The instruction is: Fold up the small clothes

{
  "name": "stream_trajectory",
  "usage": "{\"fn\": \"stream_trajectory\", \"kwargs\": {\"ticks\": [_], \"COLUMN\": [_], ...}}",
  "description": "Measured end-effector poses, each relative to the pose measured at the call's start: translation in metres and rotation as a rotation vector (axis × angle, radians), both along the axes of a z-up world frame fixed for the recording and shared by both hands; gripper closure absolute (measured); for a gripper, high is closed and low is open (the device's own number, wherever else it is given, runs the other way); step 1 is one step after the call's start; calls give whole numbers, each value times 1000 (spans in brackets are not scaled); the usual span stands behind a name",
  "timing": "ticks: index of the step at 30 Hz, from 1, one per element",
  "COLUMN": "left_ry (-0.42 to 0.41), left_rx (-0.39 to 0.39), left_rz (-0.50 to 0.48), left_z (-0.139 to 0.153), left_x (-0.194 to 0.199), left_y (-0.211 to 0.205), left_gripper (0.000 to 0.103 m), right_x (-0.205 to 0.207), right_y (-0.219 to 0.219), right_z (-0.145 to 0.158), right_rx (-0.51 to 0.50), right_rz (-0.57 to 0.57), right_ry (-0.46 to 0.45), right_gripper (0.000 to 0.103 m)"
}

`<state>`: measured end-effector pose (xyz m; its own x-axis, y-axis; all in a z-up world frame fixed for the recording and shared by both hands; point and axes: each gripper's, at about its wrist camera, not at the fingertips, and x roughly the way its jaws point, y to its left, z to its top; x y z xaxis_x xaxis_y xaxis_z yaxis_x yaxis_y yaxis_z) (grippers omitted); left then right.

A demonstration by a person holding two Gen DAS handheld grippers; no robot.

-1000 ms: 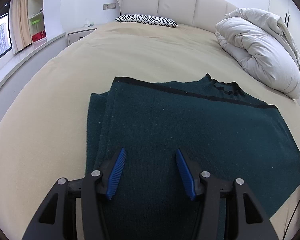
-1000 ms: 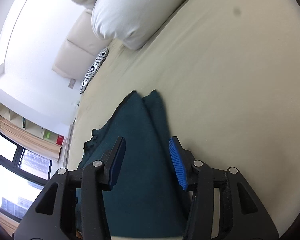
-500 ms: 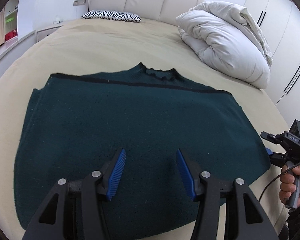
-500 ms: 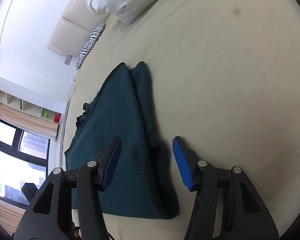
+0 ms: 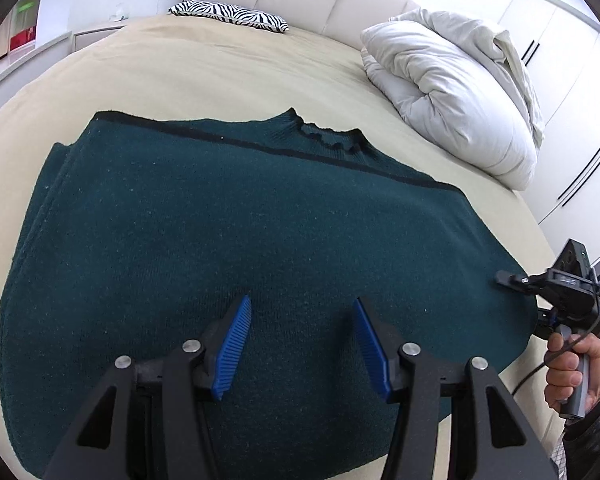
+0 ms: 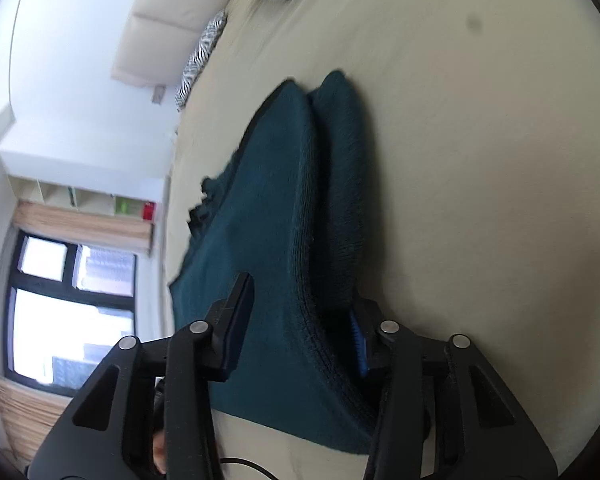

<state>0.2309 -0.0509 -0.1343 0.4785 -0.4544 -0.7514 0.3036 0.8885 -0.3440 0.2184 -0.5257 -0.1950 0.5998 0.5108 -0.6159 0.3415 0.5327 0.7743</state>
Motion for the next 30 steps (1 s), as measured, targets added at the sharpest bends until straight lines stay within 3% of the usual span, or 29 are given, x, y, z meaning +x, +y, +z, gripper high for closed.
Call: {"fn": "stream_trajectory", "kwargs": {"ticks": [2,4,10,19,22,24,26,28,30], "left_ry": [3,6,5,34,82,105,97,102,121], "left_rx": [-4,-9,1,-93,-182,-244,-287,-362,-433], "left_rz": [-2,-2,-3,-1,28,61,106,157,204], "left_z": [0,-1,-2,-4,-3,-1,4,5,3], "left_x": [1,1,2,6,9,10,11,14,17], "left_y": [1,1,-1,14,31,47,66,91,114], "left_gripper": [47,47,48,52,63,65,63,57,51], "right_x": [4,0,-2,5,12,20,31,41,42], "right_y": [1,-3,4,25,36,53,90,163,238], "right_z": [-8,-13,-9,17,31,49,79,113,129], "right_rx": [-4,44,-23,-262,-359,-447,-601,-786,-910], "right_rz": [-5,-35,-48,-65,-67,-49,27,207,415], "right_ry": [21,11,18,98,133,139,95,-19,-138], "right_gripper": [82,83,86,88,88,88,88,88,88]}}
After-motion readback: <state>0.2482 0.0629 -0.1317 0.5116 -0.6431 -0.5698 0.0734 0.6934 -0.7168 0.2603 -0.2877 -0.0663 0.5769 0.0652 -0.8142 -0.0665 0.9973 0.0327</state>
